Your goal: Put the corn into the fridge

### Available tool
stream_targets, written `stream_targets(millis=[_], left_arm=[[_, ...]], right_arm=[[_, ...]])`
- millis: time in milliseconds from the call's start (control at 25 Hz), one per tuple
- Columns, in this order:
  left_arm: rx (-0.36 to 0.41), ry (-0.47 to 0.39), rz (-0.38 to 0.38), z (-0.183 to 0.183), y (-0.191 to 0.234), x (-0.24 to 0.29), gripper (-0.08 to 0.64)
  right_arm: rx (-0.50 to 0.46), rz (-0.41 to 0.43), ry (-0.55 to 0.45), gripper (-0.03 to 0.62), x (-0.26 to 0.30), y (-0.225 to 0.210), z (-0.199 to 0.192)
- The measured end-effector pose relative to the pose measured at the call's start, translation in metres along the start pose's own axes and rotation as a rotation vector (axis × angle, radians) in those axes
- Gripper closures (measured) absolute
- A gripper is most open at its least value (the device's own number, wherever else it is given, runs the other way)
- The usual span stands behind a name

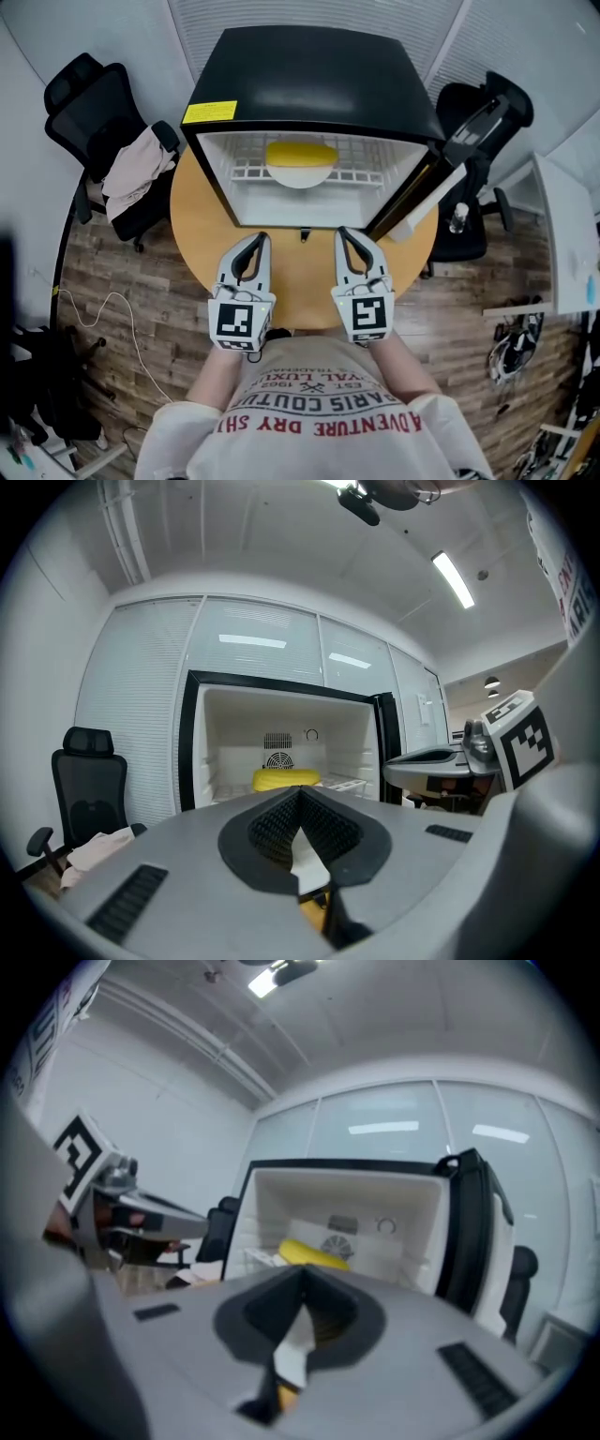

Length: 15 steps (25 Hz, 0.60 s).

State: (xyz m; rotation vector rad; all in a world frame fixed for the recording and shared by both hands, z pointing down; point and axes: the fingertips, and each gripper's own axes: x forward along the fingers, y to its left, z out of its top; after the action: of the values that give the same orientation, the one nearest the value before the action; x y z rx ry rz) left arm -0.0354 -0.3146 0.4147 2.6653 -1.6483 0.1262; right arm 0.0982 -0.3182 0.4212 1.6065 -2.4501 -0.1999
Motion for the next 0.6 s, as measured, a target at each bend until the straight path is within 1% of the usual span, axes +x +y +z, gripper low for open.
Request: stream_targets(millis=[320,600], left_arm=[[0.014,-0.005,0.007,0.005,0.004,0.003,0.535],[0.016,-0.003,0.016,0.005,0.010,0.004,0.535]], right_arm=[[0.042,0.002,0.004,0.565,0.000,-0.002,0.000],[0.091,0.021,0.023,0.565,0.004,0.008,-0.006]])
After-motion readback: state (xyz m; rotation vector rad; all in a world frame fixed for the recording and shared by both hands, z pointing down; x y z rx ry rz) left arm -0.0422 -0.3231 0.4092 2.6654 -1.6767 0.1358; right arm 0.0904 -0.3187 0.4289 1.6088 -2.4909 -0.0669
